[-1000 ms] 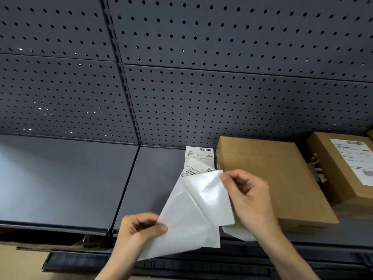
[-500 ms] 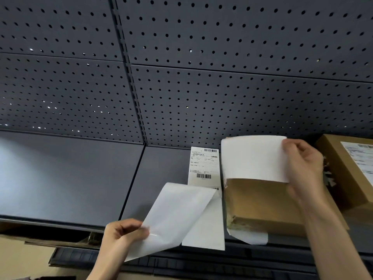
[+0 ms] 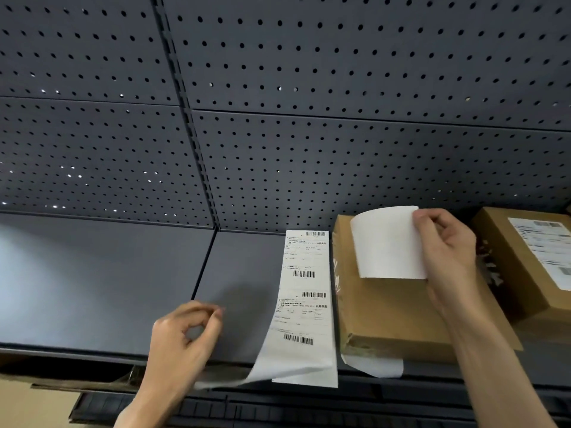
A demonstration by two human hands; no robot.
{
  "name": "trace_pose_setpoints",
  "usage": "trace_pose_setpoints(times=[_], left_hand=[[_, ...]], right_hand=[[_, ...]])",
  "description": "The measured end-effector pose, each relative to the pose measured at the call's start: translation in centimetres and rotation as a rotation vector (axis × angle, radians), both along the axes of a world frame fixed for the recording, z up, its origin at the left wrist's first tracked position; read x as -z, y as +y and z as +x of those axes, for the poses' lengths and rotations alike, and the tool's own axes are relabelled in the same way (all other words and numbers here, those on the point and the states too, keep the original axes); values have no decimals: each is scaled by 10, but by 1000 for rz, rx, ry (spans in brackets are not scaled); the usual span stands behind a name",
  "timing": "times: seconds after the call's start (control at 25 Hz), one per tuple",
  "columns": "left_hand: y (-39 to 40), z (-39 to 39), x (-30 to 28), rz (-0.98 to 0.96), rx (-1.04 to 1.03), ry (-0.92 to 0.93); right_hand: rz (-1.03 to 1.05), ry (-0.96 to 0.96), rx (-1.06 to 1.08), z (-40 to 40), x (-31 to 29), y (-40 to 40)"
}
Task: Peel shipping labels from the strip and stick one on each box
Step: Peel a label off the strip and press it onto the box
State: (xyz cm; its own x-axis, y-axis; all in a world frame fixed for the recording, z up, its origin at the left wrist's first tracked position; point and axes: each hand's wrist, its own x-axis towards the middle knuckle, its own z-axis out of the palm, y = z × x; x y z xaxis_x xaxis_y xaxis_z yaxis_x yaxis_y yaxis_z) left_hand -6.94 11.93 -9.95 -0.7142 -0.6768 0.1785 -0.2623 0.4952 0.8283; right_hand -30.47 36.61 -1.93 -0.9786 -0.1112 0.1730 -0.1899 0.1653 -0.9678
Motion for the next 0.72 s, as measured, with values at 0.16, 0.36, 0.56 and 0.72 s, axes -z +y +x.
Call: trace_pose_setpoints(times=[0.16,0.36,0.56,0.72], left_hand=[[26,-51,-36,93,249,102],[70,-123,-70,814,438,130],[79,-135,-64,1024,383,217],[89,-134,-54,917,299,212]], right_hand=[[131,303,-68,14,-16,-3],[435,932,-162,41,-15,-9],[790,1284,-262,62,17,-6],[804,987,-428,69,29,18]])
